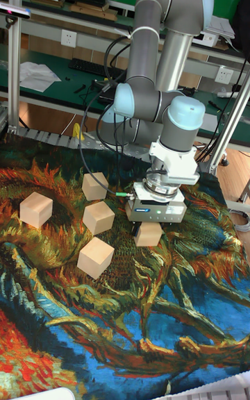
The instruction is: Stack the blocks in a vertical line of five
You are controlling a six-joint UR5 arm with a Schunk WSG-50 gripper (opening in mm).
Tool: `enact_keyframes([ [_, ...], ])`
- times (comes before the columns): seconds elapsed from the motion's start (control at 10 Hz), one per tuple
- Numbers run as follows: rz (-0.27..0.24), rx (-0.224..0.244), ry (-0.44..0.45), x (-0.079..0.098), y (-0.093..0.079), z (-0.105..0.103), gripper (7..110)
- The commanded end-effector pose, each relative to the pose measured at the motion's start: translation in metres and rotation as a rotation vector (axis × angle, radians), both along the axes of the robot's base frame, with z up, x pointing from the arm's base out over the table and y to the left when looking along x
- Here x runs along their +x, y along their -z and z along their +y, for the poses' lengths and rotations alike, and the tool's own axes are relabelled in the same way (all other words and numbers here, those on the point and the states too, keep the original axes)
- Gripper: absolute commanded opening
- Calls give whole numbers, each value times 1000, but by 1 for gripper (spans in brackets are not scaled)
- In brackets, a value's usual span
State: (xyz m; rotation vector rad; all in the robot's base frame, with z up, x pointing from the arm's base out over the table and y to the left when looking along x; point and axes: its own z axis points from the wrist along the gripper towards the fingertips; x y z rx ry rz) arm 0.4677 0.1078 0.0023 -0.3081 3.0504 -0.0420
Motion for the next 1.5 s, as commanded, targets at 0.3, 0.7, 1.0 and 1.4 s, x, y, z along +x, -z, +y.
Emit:
enact_keyframes([
  [0.3, 22, 10, 57, -2, -14, 1, 7],
  [0.7, 55, 40, -8, -9, -47, 2, 7],
  [1.0, 63, 52, -11, -10, -53, 3, 7],
  [1.4, 96, 62, -97, -20, -80, -23, 7],
])
